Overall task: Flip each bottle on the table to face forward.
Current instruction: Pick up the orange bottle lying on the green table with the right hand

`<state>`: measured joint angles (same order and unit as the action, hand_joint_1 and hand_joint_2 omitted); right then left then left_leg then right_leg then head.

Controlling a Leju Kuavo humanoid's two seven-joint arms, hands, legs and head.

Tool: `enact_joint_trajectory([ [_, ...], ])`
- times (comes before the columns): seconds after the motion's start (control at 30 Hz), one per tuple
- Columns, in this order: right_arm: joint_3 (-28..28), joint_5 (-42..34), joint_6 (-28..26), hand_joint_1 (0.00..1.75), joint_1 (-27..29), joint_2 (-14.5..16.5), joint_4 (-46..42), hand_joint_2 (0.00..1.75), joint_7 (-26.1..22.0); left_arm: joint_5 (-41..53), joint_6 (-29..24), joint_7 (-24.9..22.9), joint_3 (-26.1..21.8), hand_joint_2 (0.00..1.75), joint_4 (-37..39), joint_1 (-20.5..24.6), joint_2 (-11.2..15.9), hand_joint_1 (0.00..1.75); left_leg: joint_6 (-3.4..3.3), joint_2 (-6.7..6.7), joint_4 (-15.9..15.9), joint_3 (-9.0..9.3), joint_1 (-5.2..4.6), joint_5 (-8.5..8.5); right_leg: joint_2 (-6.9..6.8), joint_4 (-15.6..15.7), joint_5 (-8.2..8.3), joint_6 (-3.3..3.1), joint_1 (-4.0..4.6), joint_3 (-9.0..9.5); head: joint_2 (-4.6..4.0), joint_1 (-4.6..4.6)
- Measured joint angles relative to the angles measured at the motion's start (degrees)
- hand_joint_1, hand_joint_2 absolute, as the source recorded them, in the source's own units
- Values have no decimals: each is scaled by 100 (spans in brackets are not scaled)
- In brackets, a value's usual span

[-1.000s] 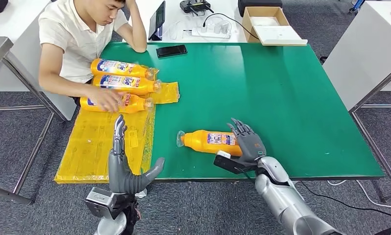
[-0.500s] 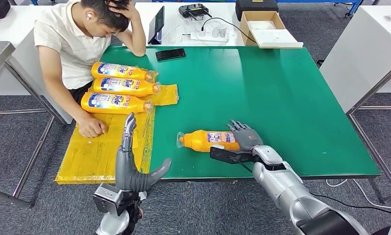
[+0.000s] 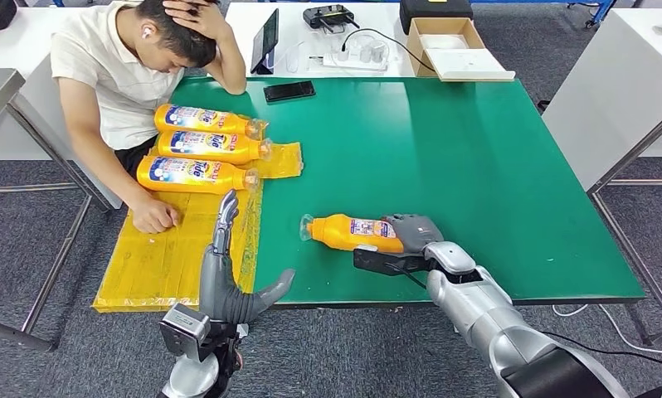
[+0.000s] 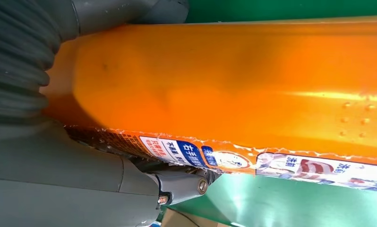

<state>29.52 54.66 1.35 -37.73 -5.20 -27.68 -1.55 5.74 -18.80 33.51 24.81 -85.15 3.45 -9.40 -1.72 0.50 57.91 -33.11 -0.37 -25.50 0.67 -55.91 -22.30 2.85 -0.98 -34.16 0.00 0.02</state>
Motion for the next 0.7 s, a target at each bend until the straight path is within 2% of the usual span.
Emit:
enact_joint_trajectory([
  [0.07, -5, -210, 19, 175, 1, -2, -1, 175, -291, -32, 30, 4, 0, 175, 0, 1, 2, 0, 0, 1, 0, -1, 1, 0, 0, 0, -1, 0, 0, -2, 0, 1],
  [0.23, -147, -1232, 154, 175, 140, -67, -171, 175, -1541, -225, 91, 52, -1, 175, -1, 1, 27, 0, 1, -2, 0, -4, 1, -4, 6, 0, -1, 0, 1, -3, -1, 1],
  [0.4, -407, -2371, 131, 175, 638, -11, -761, 175, -2257, -579, 84, -39, -7, 175, -2, -5, 44, 0, 1, 4, 0, -20, 5, -3, 3, -2, -1, 0, 4, -14, -1, 1],
  [0.47, -553, -2874, 33, 175, 944, 78, -1153, 175, -2439, -983, 53, -324, -35, 175, 3, -8, 32, 0, 2, 7, 0, -34, 7, -2, 1, -3, -1, 0, 6, -26, 0, 0],
  [0.6, -809, -3436, -457, 175, 1574, 270, -2150, 175, -2507, -2313, 15, -1295, -155, 175, 147, -1, -19, 0, 1, 9, 0, -69, 8, 1, 0, -6, -1, 0, 5, -61, 0, -1],
  [0.7, -917, -3597, -715, 175, 1858, 355, -2791, 175, -2535, -2977, 99, -1551, -183, 175, 360, 11, -10, 0, 1, 7, 0, -85, 7, 1, 1, -7, -1, 0, 3, -77, -1, 0],
])
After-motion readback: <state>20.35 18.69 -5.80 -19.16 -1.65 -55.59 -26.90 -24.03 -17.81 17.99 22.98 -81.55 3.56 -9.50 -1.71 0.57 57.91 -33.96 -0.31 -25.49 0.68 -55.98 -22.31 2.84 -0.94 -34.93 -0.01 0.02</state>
